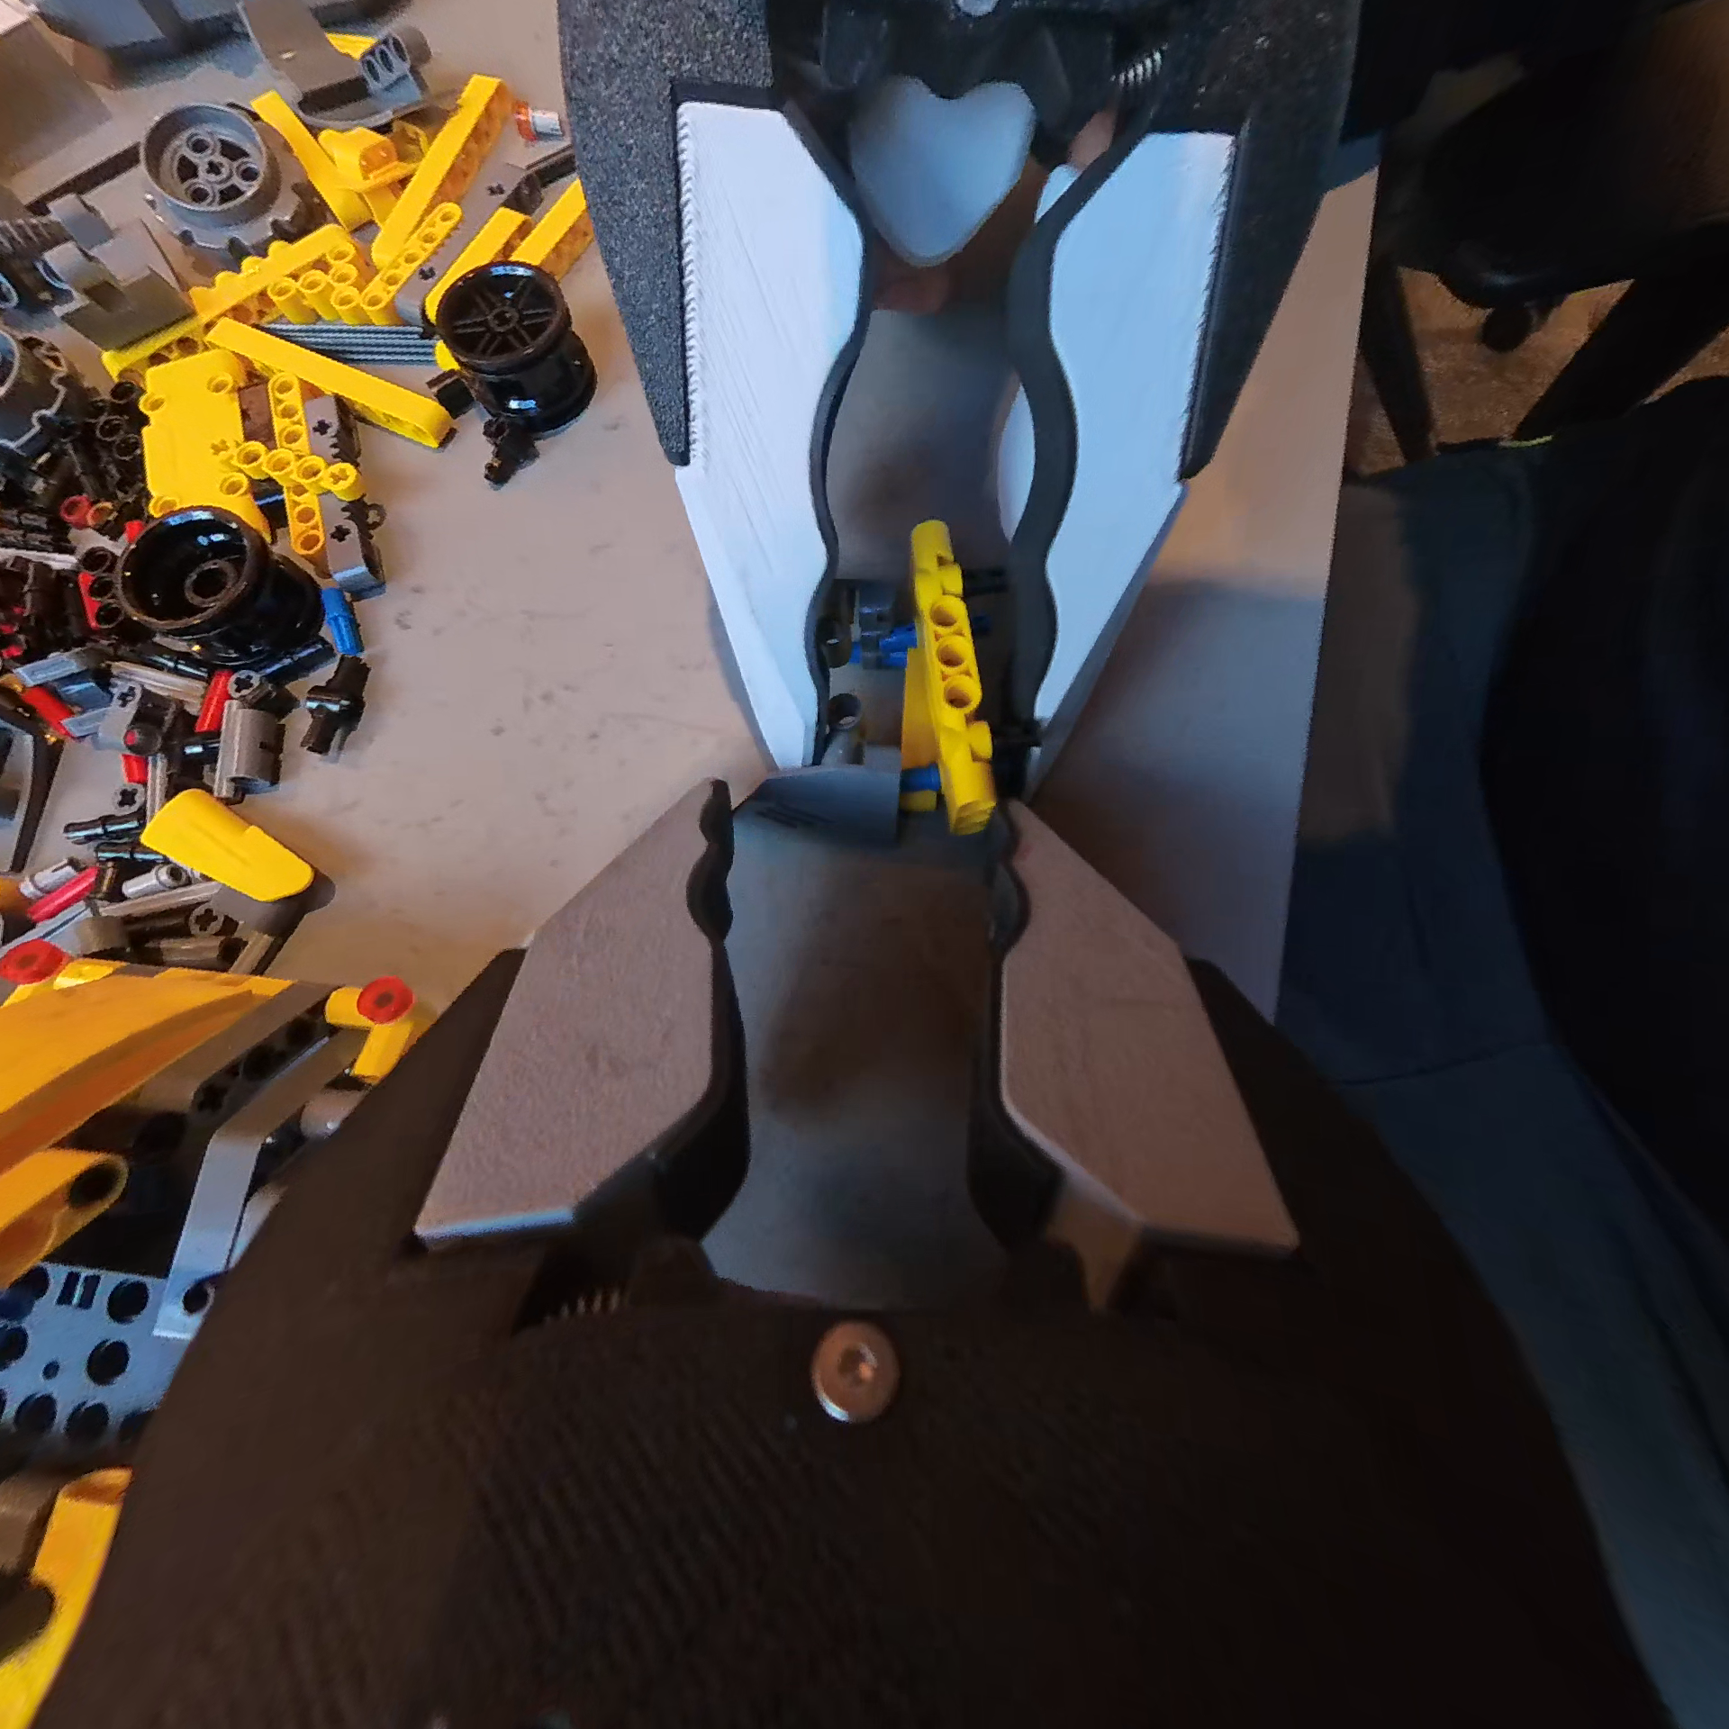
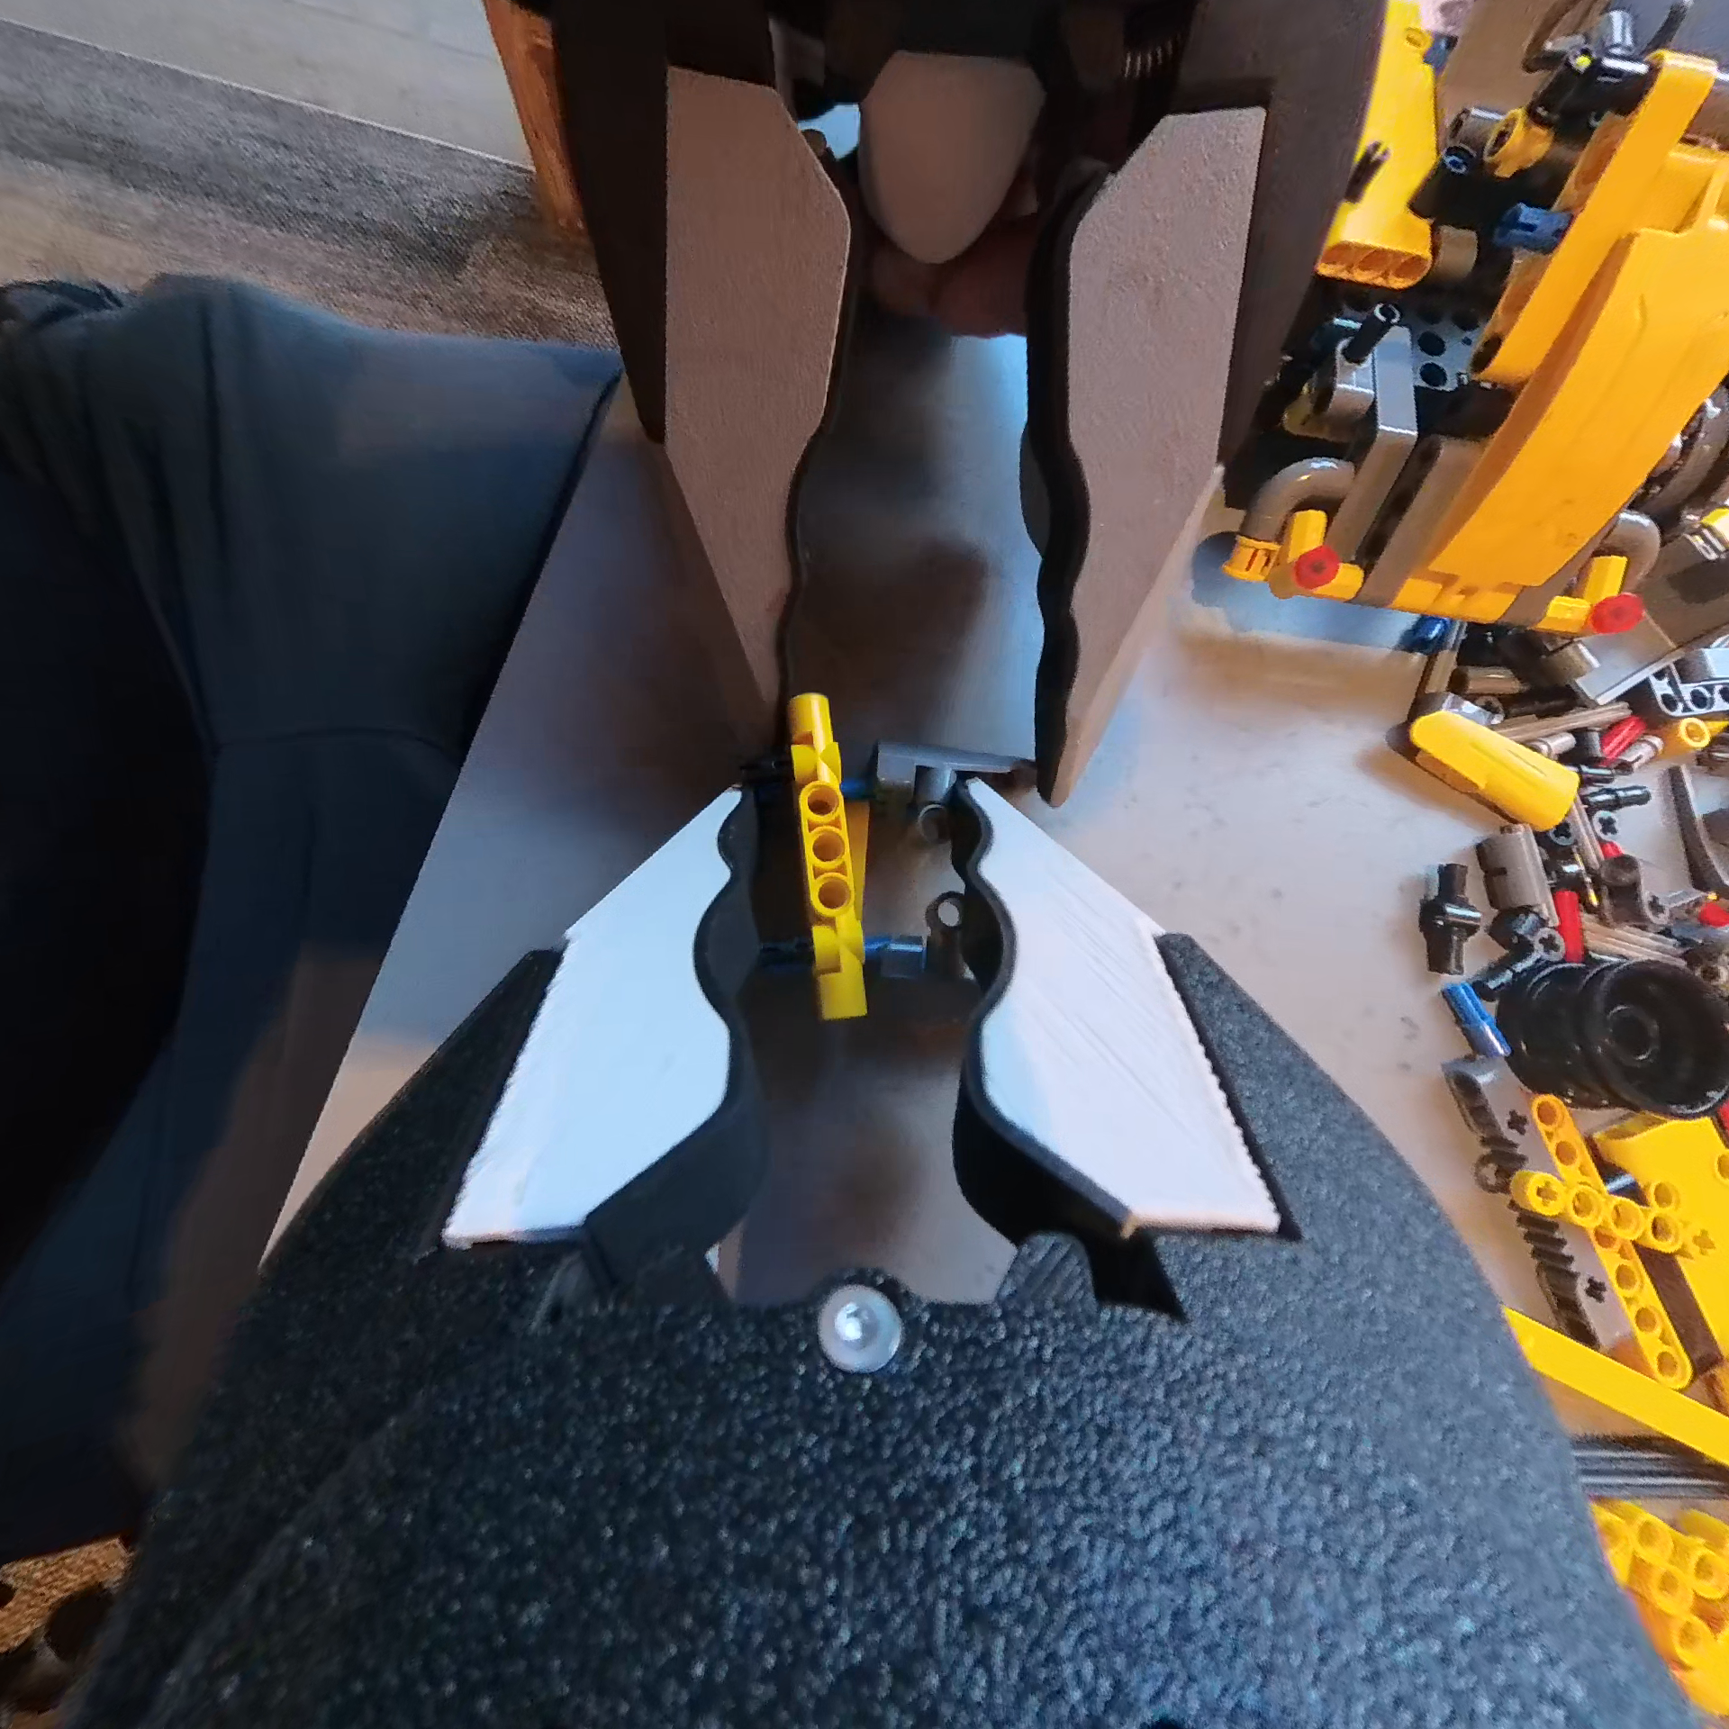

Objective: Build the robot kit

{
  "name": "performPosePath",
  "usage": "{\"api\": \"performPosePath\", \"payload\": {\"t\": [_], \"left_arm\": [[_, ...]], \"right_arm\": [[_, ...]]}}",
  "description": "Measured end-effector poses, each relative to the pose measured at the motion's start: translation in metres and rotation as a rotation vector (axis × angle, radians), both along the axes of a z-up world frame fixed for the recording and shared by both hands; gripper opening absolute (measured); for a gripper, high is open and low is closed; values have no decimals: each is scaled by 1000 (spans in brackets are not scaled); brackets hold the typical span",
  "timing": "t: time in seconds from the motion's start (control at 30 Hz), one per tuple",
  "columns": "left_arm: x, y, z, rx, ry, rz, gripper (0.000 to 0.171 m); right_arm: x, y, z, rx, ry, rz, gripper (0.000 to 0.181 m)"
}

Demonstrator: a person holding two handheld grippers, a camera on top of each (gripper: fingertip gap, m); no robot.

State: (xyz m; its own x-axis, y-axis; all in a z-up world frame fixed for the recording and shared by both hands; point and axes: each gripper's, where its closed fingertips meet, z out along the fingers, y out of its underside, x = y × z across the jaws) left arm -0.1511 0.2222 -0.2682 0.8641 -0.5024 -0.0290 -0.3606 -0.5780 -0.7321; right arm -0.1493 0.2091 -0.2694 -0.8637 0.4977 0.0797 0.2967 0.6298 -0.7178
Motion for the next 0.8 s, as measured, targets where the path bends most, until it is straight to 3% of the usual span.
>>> {"api": "performPosePath", "payload": {"t": [0.03,0.8], "left_arm": [[0,0,0,1,1,4,53],[-3,0,2,14,2,129,48]], "right_arm": [[0,0,0,-3,-3,-3,40],[-2,-1,-3,59,-157,17,42]]}}
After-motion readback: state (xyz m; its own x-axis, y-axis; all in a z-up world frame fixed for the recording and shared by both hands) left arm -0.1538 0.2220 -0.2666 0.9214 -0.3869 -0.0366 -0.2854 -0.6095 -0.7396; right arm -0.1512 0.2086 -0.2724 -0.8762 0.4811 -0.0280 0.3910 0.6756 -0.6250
